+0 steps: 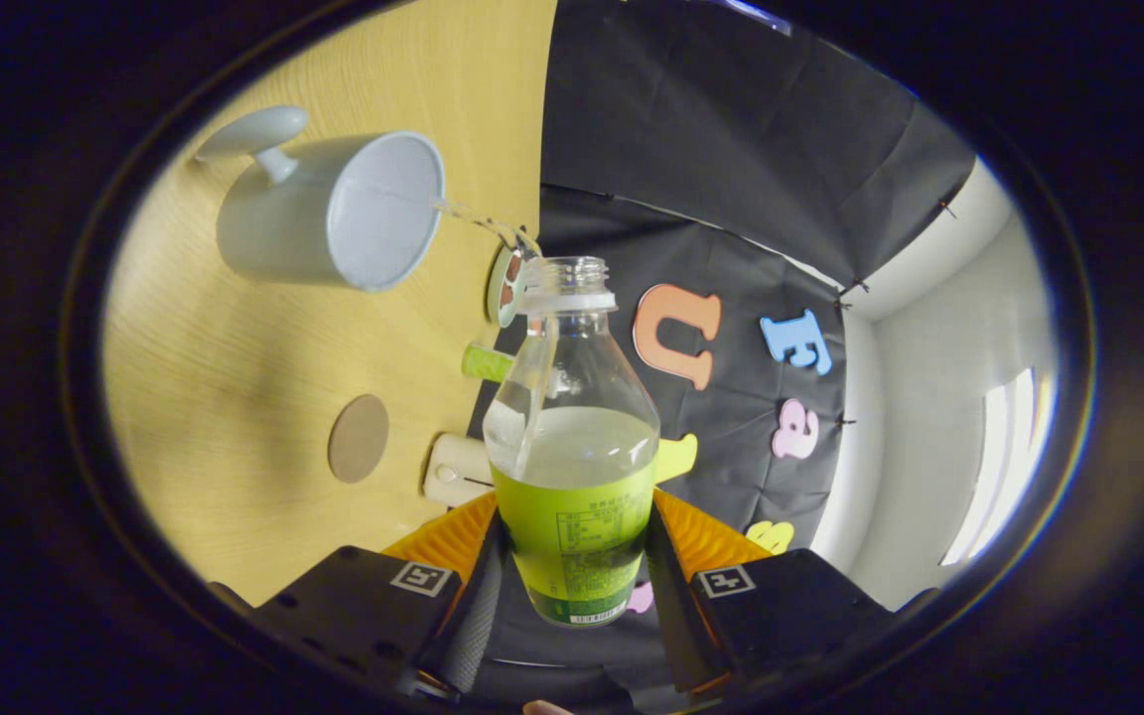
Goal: Take the bottle from table, then pour the juice into the cup, finally place the bottle on the coaster
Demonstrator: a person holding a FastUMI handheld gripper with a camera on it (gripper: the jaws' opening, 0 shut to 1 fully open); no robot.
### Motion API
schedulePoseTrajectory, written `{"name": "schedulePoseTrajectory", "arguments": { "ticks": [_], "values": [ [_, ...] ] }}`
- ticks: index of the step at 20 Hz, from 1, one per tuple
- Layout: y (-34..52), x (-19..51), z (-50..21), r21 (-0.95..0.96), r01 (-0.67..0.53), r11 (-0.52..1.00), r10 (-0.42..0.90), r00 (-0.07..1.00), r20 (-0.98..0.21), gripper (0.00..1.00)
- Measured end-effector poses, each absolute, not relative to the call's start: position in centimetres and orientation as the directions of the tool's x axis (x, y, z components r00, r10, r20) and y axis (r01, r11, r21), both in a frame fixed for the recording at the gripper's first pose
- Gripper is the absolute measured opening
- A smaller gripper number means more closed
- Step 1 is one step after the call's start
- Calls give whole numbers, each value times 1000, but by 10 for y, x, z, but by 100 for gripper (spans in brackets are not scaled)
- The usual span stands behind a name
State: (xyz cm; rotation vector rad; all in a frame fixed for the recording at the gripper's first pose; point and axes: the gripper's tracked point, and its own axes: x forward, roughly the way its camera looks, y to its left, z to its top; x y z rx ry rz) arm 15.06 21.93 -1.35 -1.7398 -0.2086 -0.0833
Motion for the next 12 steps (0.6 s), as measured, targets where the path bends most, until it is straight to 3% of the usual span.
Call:
{"name": "schedulePoseTrajectory", "arguments": {
  "ticks": [12],
  "values": [
    [220, 150, -8, -961, 193, -198, 94, 980, 177, 75]
  ]
}}
